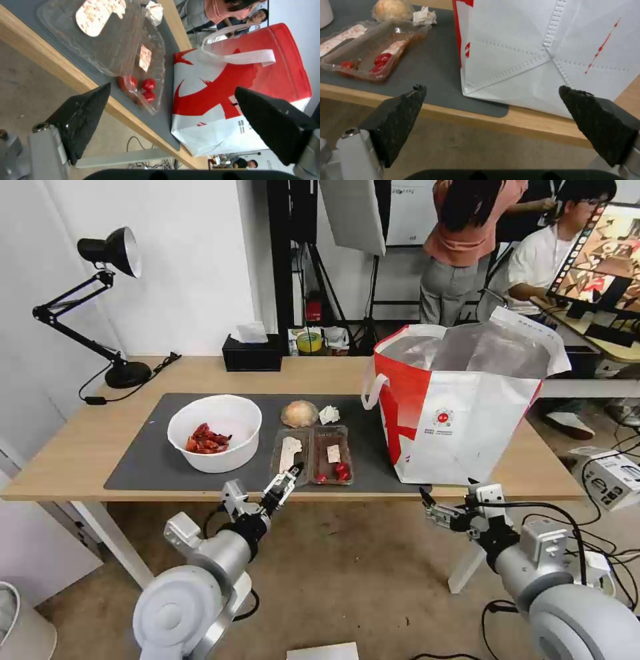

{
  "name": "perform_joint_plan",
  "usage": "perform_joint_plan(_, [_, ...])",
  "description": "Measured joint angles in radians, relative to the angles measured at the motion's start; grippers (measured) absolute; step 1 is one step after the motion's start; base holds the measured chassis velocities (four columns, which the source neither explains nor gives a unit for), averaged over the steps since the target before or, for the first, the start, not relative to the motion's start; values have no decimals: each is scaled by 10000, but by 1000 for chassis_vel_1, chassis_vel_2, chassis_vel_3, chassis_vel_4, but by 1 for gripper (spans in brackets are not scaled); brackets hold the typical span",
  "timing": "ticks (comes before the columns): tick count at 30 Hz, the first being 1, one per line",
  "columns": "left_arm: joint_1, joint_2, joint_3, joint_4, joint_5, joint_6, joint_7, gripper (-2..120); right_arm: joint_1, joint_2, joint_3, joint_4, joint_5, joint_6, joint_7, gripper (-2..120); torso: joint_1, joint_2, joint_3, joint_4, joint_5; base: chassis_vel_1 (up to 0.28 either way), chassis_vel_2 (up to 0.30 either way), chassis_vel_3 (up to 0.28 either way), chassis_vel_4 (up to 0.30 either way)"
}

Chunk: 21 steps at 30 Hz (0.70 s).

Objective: Pick up the trash from the table and place it into the takeout bag.

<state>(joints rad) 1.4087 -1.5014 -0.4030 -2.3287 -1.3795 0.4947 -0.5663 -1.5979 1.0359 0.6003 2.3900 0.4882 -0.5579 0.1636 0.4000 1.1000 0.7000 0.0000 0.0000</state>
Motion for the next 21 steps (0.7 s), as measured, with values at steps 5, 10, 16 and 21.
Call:
perform_joint_plan(5, [-126, -18, 206, 152, 2, -186, -28, 100, 29, 75, -40, -66, 12, 8, -4, 100, 0, 0, 0, 0, 0, 0, 0, 0, 0])
perform_joint_plan(10, [-241, -136, 405, 399, 102, -271, -127, 100, -80, 188, -53, -68, 6, 88, -36, 100, -1, 0, 0, 0, 0, 0, 0, 0, 0])
perform_joint_plan(16, [-453, -246, 599, 783, 287, -516, -156, 100, -166, 308, -43, -62, -4, 205, -73, 100, -1, 0, 0, 0, 0, 0, 0, 0, 0])
perform_joint_plan(21, [-593, -289, 720, 1030, 391, -565, -128, 100, -209, 488, -62, -128, -52, 253, -107, 100, -1, 0, 0, 0, 0, 0, 0, 0, 0])
